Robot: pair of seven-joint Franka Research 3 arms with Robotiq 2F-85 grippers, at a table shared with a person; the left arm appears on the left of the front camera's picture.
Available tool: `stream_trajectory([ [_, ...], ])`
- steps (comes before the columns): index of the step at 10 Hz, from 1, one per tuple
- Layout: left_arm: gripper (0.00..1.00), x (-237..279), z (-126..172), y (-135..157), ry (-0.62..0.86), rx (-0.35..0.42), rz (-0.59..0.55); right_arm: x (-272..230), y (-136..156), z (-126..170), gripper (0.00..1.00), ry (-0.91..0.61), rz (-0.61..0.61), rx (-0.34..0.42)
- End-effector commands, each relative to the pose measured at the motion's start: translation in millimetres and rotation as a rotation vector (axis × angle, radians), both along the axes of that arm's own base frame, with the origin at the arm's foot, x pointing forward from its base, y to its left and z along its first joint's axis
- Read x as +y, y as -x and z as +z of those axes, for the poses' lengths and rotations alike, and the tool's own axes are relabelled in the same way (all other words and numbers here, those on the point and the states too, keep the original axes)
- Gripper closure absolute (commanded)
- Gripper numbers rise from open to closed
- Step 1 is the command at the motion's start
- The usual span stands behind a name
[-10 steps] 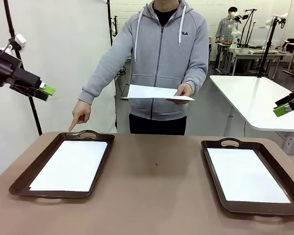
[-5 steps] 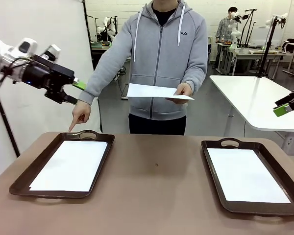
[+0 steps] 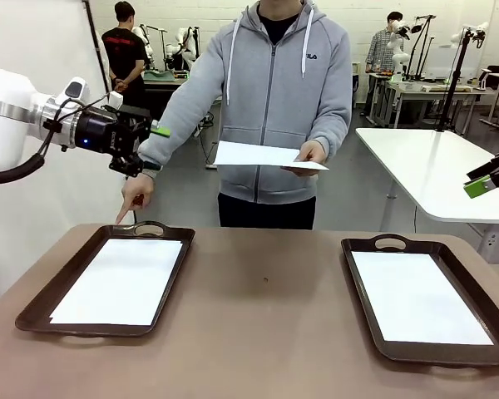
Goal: Sort the A4 documents.
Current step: Receive the A4 Paper.
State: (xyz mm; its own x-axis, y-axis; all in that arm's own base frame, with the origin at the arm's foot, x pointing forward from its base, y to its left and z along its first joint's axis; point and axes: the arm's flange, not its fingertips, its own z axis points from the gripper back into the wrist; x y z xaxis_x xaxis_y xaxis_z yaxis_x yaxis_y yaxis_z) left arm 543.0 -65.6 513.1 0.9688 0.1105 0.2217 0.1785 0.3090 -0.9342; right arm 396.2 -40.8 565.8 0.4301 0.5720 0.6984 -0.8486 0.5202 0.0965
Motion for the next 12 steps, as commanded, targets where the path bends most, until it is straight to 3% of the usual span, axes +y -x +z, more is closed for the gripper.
stream_trajectory([
  [1,0.00,-8,1,-15,0.123,0.089,0.044,0,0,-1,0.00,-0.006,0.001,0.002],
  [8,0.00,-59,-27,-40,0.227,0.289,-0.047,0,0,-1,0.00,-0.006,0.001,0.002],
  [12,0.00,-84,-35,-43,0.239,0.336,-0.091,0,0,-1,0.00,-0.006,0.001,0.002],
])
